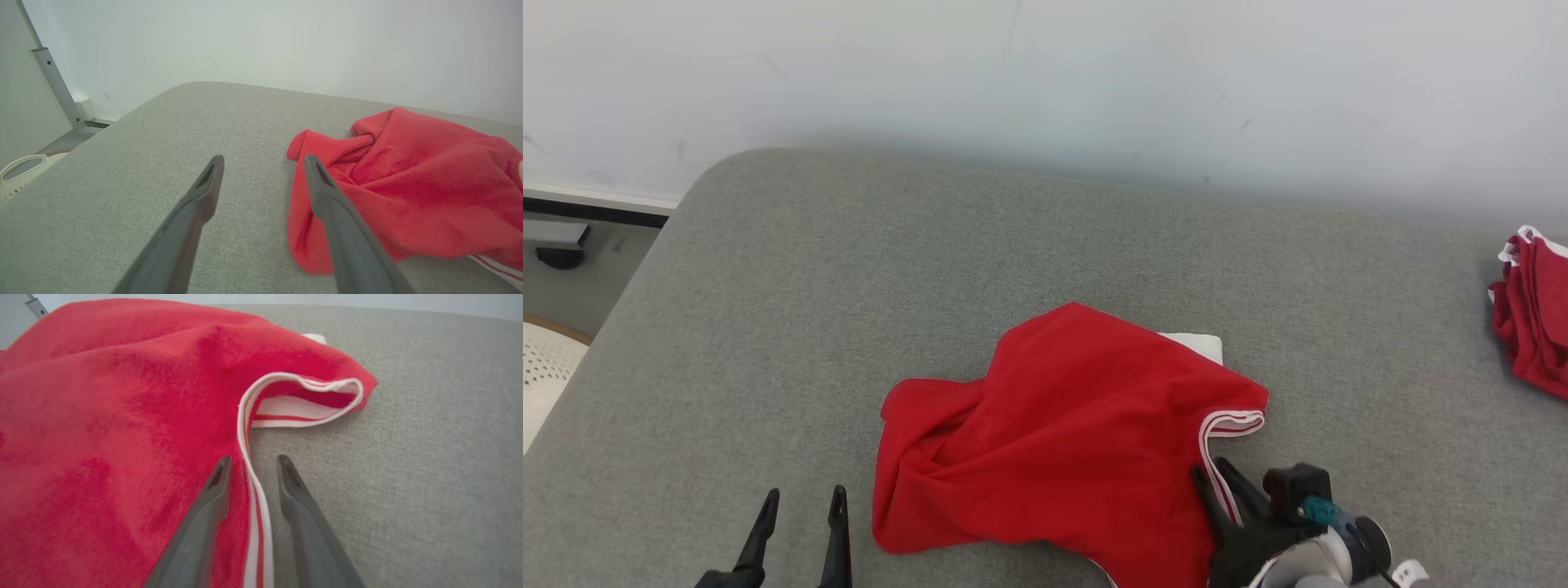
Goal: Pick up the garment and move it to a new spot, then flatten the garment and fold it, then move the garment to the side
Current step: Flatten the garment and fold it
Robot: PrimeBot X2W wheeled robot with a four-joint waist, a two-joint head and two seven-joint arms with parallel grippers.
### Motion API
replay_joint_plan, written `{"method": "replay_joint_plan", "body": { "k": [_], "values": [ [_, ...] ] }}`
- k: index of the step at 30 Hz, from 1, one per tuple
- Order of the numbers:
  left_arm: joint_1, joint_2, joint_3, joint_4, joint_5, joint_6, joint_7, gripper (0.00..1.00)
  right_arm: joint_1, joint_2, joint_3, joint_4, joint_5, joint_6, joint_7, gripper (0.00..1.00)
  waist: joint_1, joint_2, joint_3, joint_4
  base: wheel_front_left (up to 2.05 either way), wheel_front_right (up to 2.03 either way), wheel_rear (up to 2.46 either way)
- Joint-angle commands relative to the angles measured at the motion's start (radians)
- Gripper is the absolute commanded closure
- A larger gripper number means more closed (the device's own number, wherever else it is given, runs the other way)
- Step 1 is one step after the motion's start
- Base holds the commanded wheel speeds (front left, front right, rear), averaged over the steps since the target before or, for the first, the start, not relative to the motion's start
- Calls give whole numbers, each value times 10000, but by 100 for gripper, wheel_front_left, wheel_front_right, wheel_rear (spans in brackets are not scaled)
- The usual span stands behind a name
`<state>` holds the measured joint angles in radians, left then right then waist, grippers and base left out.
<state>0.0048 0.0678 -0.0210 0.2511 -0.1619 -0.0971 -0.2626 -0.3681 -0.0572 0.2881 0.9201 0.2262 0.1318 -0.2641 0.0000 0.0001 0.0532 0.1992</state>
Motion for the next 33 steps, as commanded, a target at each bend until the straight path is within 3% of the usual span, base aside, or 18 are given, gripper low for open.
{"method": "replay_joint_plan", "body": {
  "k": [1,8,15,21,30,31,32,33],
  "values": [
    [98,-44,104,66,77,-43,-28,0,-204,6,33,-37,131,-20,3,100,0,-1,4,38,0,0,0],
    [103,-151,339,122,133,-156,-28,0,-597,-168,-537,-854,931,-20,2,100,0,-1,119,-193,0,0,0],
    [-357,-176,157,275,7,-244,-28,0,-2138,-754,-672,-1231,1960,-20,2,100,0,-1,551,-95,0,0,0],
    [-771,-177,-339,431,-305,-269,-28,0,-3958,-1224,-410,-139,2284,-20,3,100,0,-1,1029,389,0,0,0],
    [-1138,-175,-995,538,-601,-167,-28,0,-5416,-1575,-381,2350,1284,-20,3,99,0,-1,1337,946,0,0,0],
    [-1123,-175,-1031,552,-619,-148,-28,0,-5486,-1563,-335,2446,1113,-20,2,39,0,-1,1311,942,0,0,0],
    [-1089,-175,-1029,563,-619,-115,-28,0,-5469,-1487,-263,2565,961,-20,2,0,0,-1,1269,903,0,0,0],
    [-1045,-172,-1016,571,-611,-95,-28,0,-5437,-1453,-250,2637,872,-20,3,0,0,-1,1229,848,0,0,0]
  ]
}}
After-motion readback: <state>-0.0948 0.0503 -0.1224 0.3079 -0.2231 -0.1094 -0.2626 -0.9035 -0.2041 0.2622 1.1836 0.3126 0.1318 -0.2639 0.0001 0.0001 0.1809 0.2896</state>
